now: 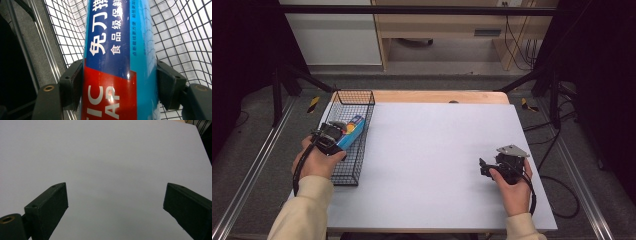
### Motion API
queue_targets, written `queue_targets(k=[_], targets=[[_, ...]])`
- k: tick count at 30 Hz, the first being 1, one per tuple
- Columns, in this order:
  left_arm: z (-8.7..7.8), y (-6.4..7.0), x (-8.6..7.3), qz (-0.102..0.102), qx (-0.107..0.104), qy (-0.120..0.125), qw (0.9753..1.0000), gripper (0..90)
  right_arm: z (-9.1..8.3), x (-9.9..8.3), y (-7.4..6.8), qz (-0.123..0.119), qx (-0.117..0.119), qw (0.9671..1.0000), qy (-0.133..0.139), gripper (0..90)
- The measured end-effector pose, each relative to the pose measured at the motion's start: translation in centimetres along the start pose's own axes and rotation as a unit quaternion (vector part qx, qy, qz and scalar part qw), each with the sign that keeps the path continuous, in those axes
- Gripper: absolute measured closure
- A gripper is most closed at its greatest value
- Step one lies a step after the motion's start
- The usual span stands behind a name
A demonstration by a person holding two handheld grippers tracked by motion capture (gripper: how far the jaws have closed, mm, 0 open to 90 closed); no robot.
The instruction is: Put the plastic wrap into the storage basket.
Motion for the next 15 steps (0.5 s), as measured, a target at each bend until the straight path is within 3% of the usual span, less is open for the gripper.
queue_targets(k=[15], targets=[[0.08, 0.49, 0.12, 0.010, 0.020, -0.003, 0.9997, 31.4, 0.05, -0.10, 0.09, 0.000, 0.001, 1.0000, -0.003, 6.0]])
Point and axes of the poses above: each handheld gripper's, and its own axes: z roughly forward along the jaws, x roughly out of its top, y roughly to its right, the point moved 5 cm from there along z, roughly forward along the jaws, and after that the axes turned 8 degrees about -x, right-handed, at the moved point
